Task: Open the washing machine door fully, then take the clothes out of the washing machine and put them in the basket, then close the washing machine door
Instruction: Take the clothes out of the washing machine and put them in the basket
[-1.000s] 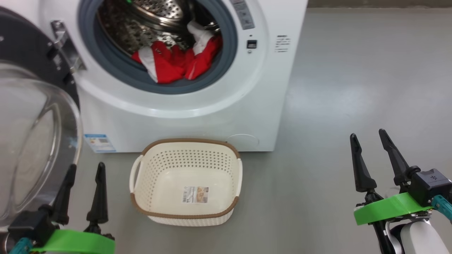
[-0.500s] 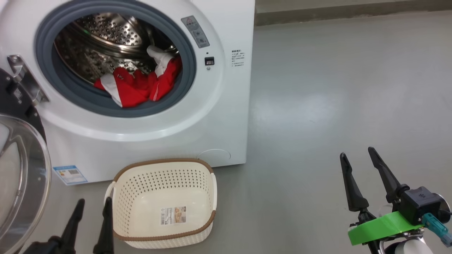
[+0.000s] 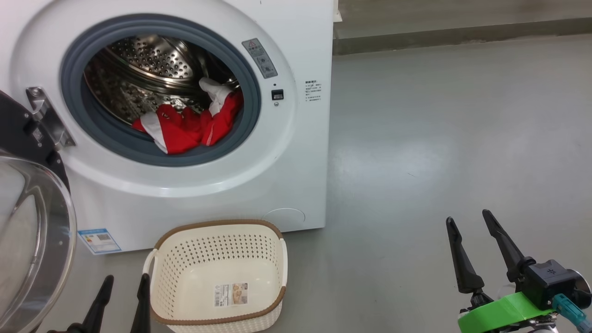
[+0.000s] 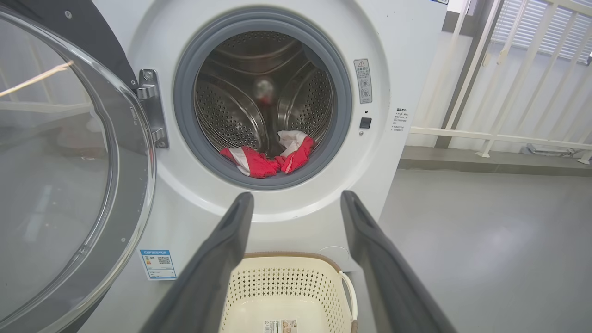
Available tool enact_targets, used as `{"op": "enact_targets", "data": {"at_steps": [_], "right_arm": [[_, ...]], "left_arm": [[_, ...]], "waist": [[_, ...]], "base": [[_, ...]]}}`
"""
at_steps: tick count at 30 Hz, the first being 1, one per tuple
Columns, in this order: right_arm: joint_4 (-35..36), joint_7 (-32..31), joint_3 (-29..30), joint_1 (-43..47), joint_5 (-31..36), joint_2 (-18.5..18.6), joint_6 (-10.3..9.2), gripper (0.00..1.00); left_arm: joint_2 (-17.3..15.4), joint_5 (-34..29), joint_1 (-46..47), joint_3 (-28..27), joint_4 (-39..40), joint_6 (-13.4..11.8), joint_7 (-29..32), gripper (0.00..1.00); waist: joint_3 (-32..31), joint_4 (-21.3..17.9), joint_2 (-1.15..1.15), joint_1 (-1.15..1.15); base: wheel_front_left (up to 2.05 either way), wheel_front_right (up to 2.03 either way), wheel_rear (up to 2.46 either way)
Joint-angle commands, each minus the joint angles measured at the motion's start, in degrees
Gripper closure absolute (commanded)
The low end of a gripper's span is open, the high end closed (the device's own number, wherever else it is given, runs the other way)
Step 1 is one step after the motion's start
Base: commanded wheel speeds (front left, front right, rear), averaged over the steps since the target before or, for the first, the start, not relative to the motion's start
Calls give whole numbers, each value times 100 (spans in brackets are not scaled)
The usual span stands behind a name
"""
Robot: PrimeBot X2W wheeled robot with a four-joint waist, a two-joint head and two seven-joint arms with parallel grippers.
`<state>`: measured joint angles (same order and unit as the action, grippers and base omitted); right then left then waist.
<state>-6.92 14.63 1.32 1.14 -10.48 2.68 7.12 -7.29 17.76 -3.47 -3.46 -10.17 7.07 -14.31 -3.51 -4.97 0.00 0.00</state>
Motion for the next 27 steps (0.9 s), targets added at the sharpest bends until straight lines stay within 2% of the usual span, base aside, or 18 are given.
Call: {"op": "enact_targets", "data": {"at_steps": [1, 14, 27], "right_arm": [[169, 37, -94, -93, 51, 20, 36, 0], [108, 37, -149, -105, 23, 20, 36, 0], [-21, 37, -190, -72, 14, 20, 36, 0]], "left_arm": [[-86, -35, 102, -199, 134, -21, -68, 0], [-116, -122, 136, -193, 82, -158, -68, 0], [-106, -39, 162, -198, 159, -184, -69, 0]], "waist": [[-22, 25, 0, 0], [-58, 79, 0, 0], [-80, 113, 0, 0]], "base": [[0, 0, 0], [25, -26, 1], [166, -166, 0]]}}
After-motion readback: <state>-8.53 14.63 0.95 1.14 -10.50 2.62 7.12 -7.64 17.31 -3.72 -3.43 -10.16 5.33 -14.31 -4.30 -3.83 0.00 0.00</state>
